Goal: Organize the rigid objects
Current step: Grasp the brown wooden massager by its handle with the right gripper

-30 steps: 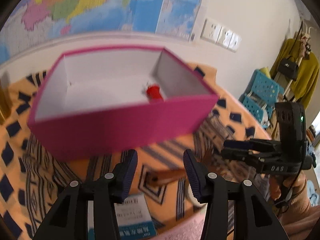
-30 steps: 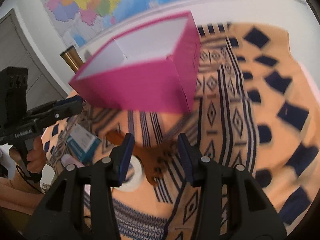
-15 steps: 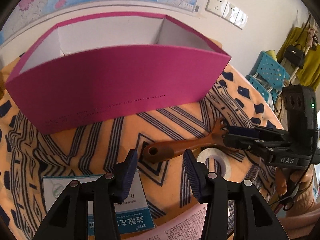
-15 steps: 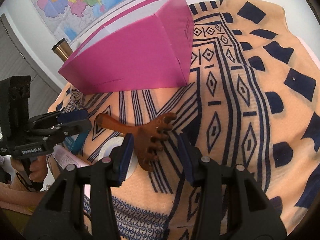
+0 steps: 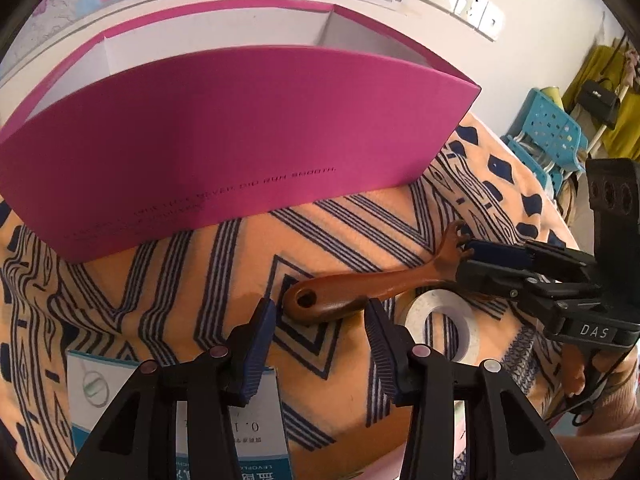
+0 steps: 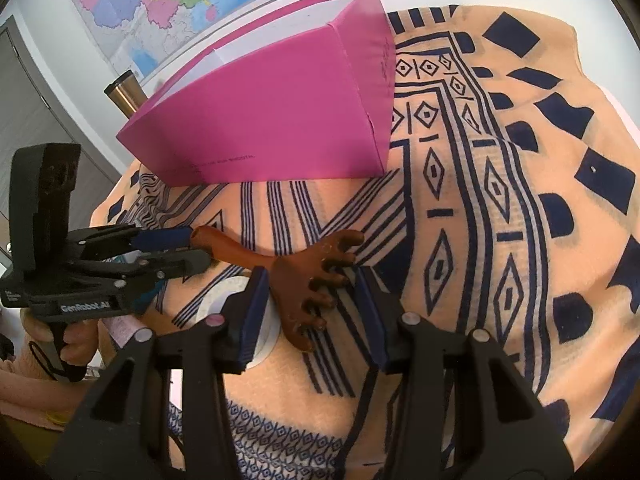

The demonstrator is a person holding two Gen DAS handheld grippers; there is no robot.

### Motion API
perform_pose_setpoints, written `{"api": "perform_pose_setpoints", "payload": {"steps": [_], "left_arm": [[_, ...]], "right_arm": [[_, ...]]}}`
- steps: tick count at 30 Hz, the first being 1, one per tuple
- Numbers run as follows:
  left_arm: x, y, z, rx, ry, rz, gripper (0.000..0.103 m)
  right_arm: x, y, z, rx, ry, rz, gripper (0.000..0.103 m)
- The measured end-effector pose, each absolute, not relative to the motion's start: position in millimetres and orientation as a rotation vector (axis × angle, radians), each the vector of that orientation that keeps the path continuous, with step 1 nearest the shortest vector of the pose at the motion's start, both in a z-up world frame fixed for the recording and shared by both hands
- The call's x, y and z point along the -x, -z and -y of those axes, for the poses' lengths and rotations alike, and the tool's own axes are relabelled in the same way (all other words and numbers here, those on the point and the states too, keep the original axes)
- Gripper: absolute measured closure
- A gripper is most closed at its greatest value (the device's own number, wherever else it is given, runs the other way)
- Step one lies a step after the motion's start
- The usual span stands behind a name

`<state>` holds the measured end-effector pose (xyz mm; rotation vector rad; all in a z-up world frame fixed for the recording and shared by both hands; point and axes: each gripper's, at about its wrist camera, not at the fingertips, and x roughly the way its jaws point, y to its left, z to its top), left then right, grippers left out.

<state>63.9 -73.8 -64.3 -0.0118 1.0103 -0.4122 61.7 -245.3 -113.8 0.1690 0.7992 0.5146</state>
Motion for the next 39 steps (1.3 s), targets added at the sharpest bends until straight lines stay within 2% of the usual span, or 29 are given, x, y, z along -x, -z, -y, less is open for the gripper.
{"api": "perform_pose_setpoints", "payload": {"steps": [7, 27, 39], "left_arm": [[-64, 65, 75, 0.026, 0.41, -1.008, 0.061], [-58, 57, 73, 0.08, 0.393, -0.996, 0.061], [-54, 50, 67, 0.105, 0.388, -0.99, 0.061]], "right_arm": [[-63, 114, 241, -0.162, -0.508, -0.795, 0.056], [-60, 104, 236, -0.158, -0.488, -0.768, 0.056], [-59, 97, 230, -0.156, -0.5, -0.748, 0.06]]}}
